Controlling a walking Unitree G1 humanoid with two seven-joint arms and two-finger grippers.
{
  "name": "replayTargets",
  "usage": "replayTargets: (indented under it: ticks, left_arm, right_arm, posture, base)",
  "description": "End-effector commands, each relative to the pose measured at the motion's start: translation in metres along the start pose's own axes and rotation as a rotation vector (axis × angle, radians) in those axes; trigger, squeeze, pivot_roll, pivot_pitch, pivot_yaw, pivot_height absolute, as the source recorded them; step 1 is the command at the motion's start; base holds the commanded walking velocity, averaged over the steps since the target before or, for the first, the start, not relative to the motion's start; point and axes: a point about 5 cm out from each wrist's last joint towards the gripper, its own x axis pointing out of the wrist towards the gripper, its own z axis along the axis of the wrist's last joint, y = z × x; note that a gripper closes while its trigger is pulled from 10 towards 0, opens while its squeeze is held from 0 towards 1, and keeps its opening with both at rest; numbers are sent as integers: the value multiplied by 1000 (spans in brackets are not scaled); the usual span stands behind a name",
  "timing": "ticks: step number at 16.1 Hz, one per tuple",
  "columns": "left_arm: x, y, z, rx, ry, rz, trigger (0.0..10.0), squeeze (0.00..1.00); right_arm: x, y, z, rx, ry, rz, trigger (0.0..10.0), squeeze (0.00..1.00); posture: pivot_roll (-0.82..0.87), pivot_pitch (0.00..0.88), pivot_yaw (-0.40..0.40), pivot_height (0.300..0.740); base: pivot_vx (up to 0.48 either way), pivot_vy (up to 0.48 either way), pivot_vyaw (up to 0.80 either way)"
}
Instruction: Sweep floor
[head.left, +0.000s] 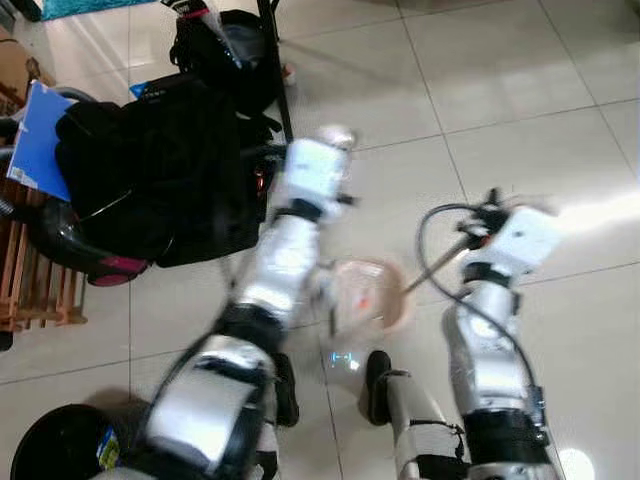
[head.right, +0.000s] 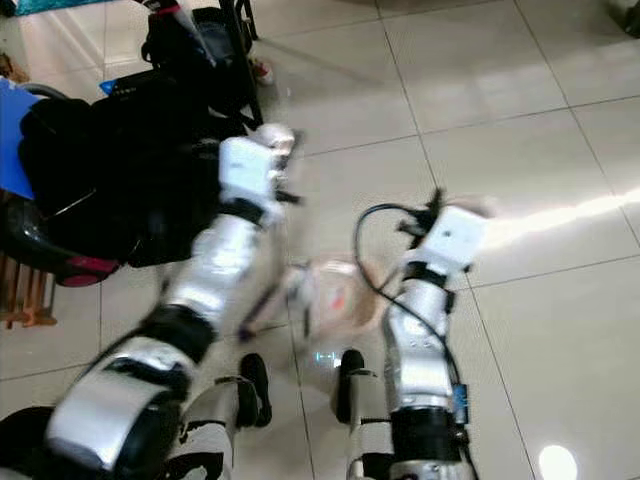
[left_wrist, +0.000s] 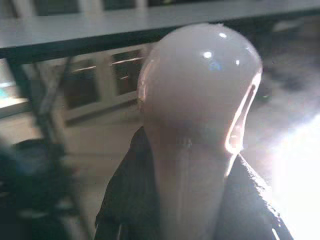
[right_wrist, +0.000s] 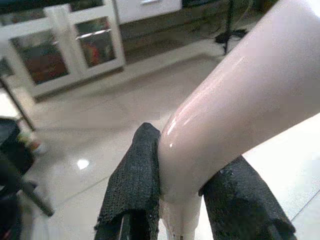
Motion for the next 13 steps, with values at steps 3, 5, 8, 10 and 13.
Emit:
replayTargets:
  ticks: [3, 5, 8, 10, 13]
  left_arm:
    - [4, -25, 9, -160, -55, -32, 10000, 0]
    - [13, -37, 30, -256, -149, -49, 10000, 0]
    - [22, -41, 56, -336, -253, -65, 10000, 0]
    - [26, -30, 64, -331, -273, -38, 10000, 0]
    - [27, -5, 71, -218, -289, -90, 10000, 0]
  right_arm:
    - [-5, -1, -1, -5, 20, 10, 10000, 0]
    - [-2, -3, -2, -2, 33, -6, 10000, 0]
    - [7, -4, -4, -4, 45, -12, 10000, 0]
    - [13, -5, -4, -1, 47, -17, 10000, 0]
    - [17, -6, -4, 7, 55, -21, 10000, 0]
  posture:
    - [-20, 398, 38, 740]
    - [-7, 391, 39, 740]
    - [7, 380, 46, 740]
    - [11, 376, 46, 740]
    - [11, 350, 63, 740]
  base:
    - [0, 0, 0]
    - [0, 0, 0]
    - [0, 0, 0]
    - [0, 0, 0]
    - [0, 0, 0]
